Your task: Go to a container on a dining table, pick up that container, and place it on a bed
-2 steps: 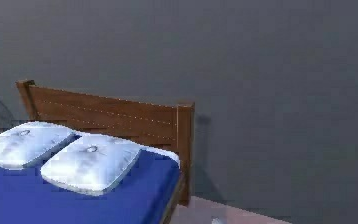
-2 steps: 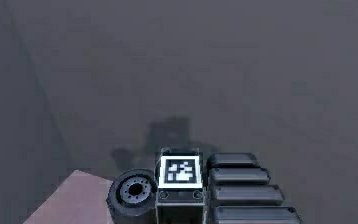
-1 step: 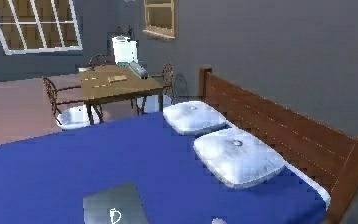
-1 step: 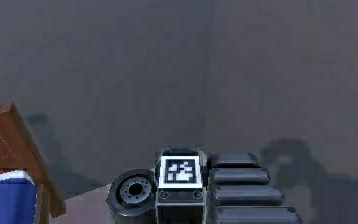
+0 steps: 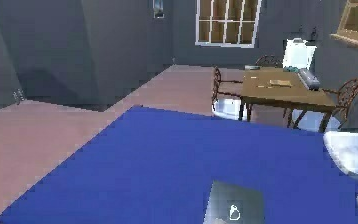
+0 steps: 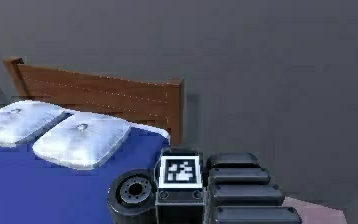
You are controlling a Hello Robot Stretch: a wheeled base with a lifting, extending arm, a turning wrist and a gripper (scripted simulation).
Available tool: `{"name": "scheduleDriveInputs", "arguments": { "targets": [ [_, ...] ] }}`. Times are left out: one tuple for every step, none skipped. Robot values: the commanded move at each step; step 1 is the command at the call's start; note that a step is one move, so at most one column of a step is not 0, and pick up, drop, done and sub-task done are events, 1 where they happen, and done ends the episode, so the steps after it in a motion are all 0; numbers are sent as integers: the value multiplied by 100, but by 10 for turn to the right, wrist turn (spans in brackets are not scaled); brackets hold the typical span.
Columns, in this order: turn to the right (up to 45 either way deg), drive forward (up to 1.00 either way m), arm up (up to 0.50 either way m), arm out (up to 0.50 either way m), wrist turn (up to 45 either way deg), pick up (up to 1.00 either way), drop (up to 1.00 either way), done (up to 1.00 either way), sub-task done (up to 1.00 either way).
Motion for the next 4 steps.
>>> {"name": "scheduleDriveInputs", "arguments": {
  "targets": [
    [-450,0,0,0,0,0,0,0,0],
    [0,0,0,48,0,0,0,0,0],
    [0,0,0,0,390,0,0,0,0],
    [0,0,-26,0,0,0,0,0,0]
  ]
}}
